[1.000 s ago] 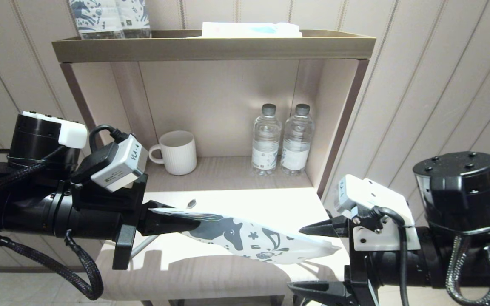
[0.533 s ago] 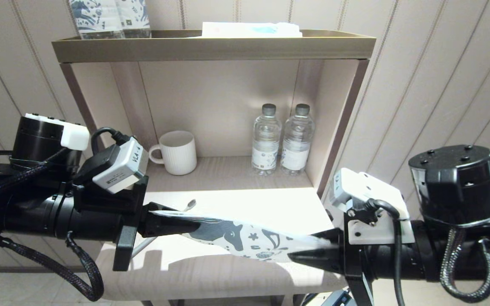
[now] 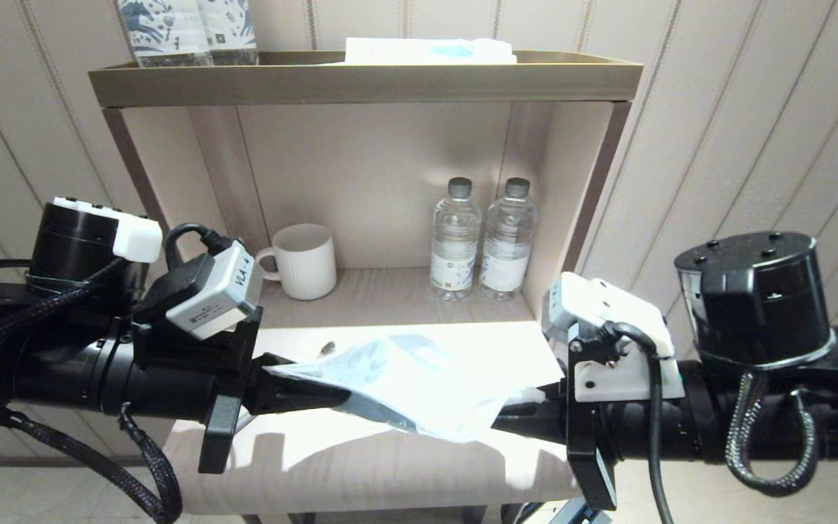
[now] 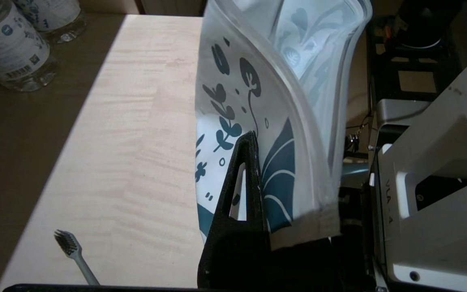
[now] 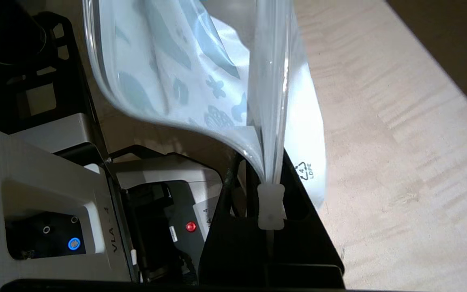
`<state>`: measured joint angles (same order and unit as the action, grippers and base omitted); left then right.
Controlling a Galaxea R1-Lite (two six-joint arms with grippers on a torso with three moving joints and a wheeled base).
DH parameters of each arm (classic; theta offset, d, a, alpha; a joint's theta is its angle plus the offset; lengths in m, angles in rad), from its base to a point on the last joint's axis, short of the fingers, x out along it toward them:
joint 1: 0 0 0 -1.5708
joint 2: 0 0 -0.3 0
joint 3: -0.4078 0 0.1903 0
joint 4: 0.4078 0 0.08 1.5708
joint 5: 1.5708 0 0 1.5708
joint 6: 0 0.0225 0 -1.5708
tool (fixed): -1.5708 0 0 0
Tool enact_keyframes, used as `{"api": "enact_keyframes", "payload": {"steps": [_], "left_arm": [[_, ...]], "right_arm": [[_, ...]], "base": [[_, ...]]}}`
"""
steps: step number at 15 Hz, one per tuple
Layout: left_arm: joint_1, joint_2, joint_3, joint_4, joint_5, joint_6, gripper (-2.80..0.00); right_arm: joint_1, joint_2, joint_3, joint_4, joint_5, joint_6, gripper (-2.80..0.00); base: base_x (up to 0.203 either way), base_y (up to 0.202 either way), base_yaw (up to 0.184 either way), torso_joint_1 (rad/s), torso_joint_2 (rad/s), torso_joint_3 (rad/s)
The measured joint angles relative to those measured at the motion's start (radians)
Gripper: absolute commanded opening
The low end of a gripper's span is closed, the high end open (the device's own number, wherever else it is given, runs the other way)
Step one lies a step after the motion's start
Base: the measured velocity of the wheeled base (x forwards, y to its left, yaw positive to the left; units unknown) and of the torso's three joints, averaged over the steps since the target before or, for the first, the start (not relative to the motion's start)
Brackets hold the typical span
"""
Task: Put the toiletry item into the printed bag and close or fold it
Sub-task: Hand it to the other hand
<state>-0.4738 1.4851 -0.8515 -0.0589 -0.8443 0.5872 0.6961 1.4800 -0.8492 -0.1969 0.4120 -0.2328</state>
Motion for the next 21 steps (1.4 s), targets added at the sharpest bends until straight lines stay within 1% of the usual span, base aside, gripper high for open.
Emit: {"api": "enact_keyframes", "payload": {"steps": [6,13,15,17,18,21], "left_arm": [[-0.029,0.009,0.008,0.0,0.004,0.0,-2.8],[-0.033,0.009,0.011,0.0,0.004,0.0,-2.8],[-0.032,0.01,0.012,-0.001,0.002,0.0,-2.8],[-0.031,0.018,0.008,-0.001,0.002,0.0,-2.8],[-0.031,0.022,0.006,-0.002,0.002,-0.001,-2.8],[-0.031,0.027,0.004,-0.002,0.002,-0.001,-2.8]], "right_arm": [[0.037,0.103,-0.099,0.002,-0.001,-0.001,-2.8],[0.038,0.116,-0.107,0.007,-0.009,-0.004,-2.8],[0.037,0.096,-0.103,0.041,-0.014,-0.008,-2.8],[0.036,0.07,-0.103,0.109,-0.016,-0.008,-2.8],[0.035,0.055,-0.102,0.12,-0.019,-0.009,0.0],[0.038,0.02,-0.088,0.122,-0.025,-0.018,0.0]], "base": [[0.0,0.0,0.0,0.0,0.0,0.0],[0.0,0.0,0.0,0.0,0.0,0.0],[0.0,0.0,0.0,0.0,0.0,0.0],[0.0,0.0,0.0,0.0,0.0,0.0],[0.0,0.0,0.0,0.0,0.0,0.0],[0.0,0.0,0.0,0.0,0.0,0.0]]}}
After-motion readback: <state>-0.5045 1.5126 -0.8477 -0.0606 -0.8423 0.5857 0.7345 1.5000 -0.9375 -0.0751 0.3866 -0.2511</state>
